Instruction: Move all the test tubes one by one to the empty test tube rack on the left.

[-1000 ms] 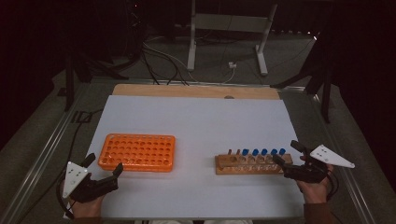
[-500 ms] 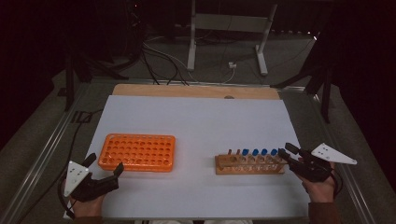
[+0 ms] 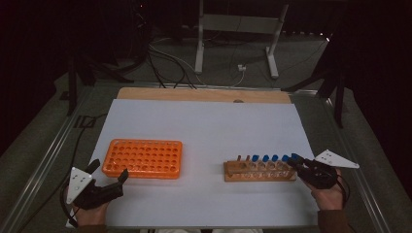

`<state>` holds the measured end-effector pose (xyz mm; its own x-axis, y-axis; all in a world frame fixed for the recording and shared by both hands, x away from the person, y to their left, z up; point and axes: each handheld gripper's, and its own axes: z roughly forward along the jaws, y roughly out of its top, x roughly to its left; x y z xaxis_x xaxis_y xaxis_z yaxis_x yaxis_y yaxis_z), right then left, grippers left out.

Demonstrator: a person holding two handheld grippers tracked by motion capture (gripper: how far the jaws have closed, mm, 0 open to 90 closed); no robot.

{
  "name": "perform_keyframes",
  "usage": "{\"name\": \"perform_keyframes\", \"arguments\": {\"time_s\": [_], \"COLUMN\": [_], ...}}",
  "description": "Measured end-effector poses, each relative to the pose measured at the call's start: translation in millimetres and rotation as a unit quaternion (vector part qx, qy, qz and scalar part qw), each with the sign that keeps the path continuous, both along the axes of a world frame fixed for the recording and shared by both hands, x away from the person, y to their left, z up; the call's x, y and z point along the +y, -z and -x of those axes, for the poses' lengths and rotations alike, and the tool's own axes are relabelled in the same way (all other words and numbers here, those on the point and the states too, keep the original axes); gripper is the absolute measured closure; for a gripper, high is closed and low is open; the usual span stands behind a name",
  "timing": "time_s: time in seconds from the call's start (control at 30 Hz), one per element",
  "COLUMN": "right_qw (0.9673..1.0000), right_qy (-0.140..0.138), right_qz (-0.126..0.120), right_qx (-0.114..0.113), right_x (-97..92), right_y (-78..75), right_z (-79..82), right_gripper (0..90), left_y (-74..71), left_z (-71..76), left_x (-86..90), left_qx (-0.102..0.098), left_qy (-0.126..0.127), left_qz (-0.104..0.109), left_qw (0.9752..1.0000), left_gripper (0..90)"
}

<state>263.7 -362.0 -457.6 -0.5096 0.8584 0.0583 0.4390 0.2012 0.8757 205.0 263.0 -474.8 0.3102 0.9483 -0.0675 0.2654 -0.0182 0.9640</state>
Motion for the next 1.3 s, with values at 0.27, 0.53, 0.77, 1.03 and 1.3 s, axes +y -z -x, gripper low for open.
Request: {"name": "perform_keyframes", "arguments": {"time_s": [0.27,0.53,0.77,1.03,1.3], "right_qw": [0.9999,1.0,0.9997,0.9998,0.9994], "right_qy": [0.001,0.008,0.013,0.004,0.001], "right_qz": [0.013,-0.001,-0.019,-0.011,-0.018], "right_qx": [0.011,-0.001,-0.005,-0.016,-0.031], "right_x": [4.6,0.9,-5.8,-1.3,-2.1], "right_y": [2.9,-11.0,-35.3,-61.6,-77.0], "right_z": [0.2,3.6,7.5,7.9,6.4], "right_gripper": [76.6,76.8,76.8,76.8,76.8], "left_y": [0.3,0.9,0.4,0.3,-0.1], "left_z": [-0.2,-1.2,-1.5,-0.8,-1.1], "left_x": [-0.2,-0.2,1.1,0.4,0.9], "left_qx": [0.001,0.006,0.014,0.015,0.018], "left_qy": [0.001,-0.005,-0.01,-0.012,-0.007], "left_qz": [0.001,-0.001,0.001,-0.001,0.005], "left_qw": [1.0,1.0,0.9999,0.9998,0.9998], "left_gripper": [1.4,1.4,1.5,1.5,1.5]}}
